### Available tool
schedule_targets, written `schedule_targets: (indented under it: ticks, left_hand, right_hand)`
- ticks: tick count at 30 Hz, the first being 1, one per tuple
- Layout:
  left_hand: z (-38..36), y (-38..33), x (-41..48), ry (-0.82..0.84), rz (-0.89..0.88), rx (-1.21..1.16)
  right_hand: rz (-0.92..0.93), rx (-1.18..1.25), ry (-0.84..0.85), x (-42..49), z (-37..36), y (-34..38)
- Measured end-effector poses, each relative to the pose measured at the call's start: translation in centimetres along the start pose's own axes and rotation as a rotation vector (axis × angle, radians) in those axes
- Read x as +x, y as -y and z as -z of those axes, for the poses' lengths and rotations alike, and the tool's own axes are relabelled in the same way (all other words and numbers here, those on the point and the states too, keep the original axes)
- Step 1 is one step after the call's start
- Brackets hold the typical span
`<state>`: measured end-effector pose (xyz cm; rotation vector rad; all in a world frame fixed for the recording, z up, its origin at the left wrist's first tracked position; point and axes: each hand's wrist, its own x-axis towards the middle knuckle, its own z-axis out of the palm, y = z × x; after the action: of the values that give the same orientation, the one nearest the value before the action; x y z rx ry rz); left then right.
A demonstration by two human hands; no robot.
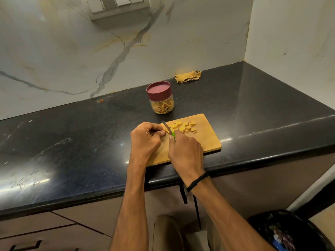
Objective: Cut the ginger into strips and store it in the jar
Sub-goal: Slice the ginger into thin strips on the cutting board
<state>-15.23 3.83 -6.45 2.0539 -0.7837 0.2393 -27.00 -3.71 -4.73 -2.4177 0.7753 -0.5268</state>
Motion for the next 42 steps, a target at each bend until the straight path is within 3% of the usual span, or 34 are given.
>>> schedule_targets:
  ticks: [16,42]
  left_hand:
    - [-0.2,0.9,0.3,-0.042,0.041,-0.020]
    - [0.1,0.3,0.2,-0.079,0.017,0.039]
  right_hand:
    - [0.107,-0.036,0.036,-0.4,-0.1,0.1]
    - [0.086,-0.092,0.146,0.6,0.2,0.6]
